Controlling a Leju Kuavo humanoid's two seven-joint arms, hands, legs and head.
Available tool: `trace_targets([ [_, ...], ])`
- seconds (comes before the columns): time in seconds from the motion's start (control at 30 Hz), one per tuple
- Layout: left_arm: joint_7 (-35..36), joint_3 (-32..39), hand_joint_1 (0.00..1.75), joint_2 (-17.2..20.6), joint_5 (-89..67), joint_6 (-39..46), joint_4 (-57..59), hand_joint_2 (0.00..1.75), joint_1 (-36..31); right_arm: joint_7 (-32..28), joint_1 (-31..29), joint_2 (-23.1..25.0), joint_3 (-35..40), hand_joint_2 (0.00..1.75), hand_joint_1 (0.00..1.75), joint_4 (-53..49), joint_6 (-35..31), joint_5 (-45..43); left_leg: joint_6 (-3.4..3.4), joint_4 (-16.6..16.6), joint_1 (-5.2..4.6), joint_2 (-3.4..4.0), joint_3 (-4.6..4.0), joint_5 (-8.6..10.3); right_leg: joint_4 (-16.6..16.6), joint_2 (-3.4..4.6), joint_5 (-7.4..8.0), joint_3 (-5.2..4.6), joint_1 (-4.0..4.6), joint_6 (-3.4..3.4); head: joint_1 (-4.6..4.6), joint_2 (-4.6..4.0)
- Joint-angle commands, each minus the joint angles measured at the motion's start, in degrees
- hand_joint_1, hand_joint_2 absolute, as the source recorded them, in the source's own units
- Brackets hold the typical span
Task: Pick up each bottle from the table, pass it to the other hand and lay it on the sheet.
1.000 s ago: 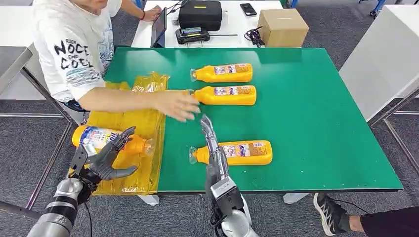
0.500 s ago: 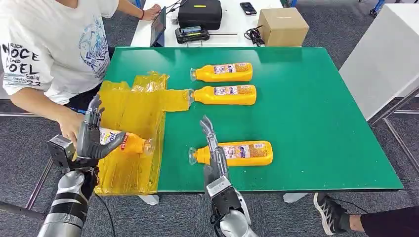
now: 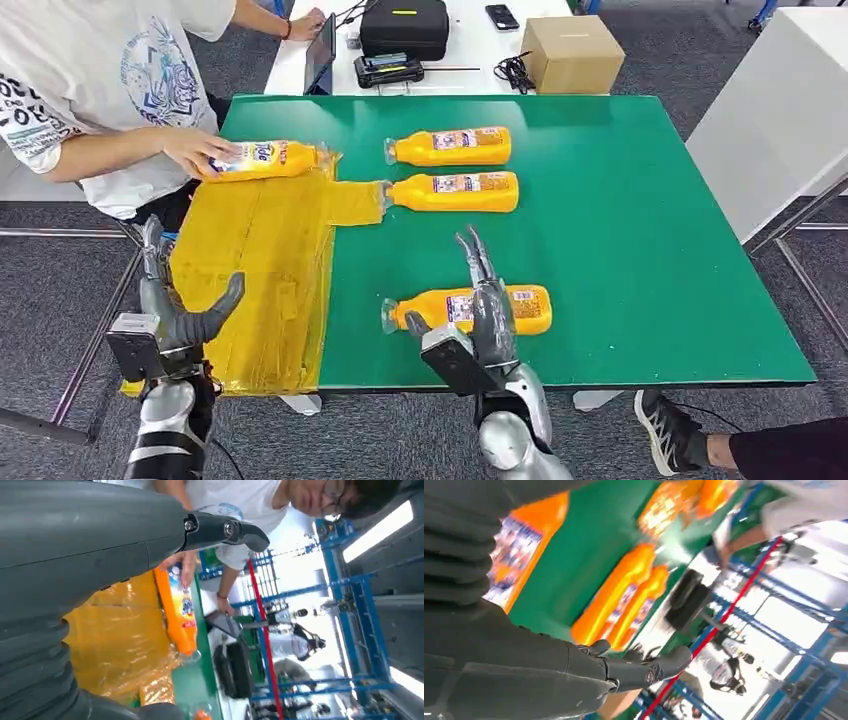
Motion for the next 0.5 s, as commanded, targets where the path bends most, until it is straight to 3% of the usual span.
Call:
trace_targets([
  [0.03, -1.1, -1.6, 0.00, -1.1, 1.5, 1.3, -1.0, 1.75, 5.8, 9.4, -4.6, -7.6, -6.8, 1.75, 0.00, 6.2, 6.5, 3.7, -0.07, -0.1, 0.08, 0.06, 0.24, -0.05, -0.1, 0.03, -0.01, 0.26, 0.09, -0.10, 0.02, 0.00],
  [0.3, -1.1, -2.1, 0.00, -0.4, 0.5, -4.1, 1.0, 1.75, 6.3, 15.8, -7.5, -13.0, -6.2, 1.75, 0.00, 11.1, 17.8, 2.8, -0.08, 0.0, 0.11, 0.02, 0.21, -0.06, -0.1, -0.02, -0.03, 0.27, 0.12, -0.11, 0.00, 0.00],
  [0.5, -1.1, -3.6, 0.00, 0.3, -0.4, -5.3, 7.4, 1.75, 3.4, 13.4, -10.9, -17.6, -3.9, 1.75, 0.00, 17.6, 25.0, -3.1, -0.07, -0.1, 0.06, -0.05, 0.20, -0.01, -0.1, -0.06, 0.00, 0.26, 0.08, -0.10, 0.00, 0.00],
])
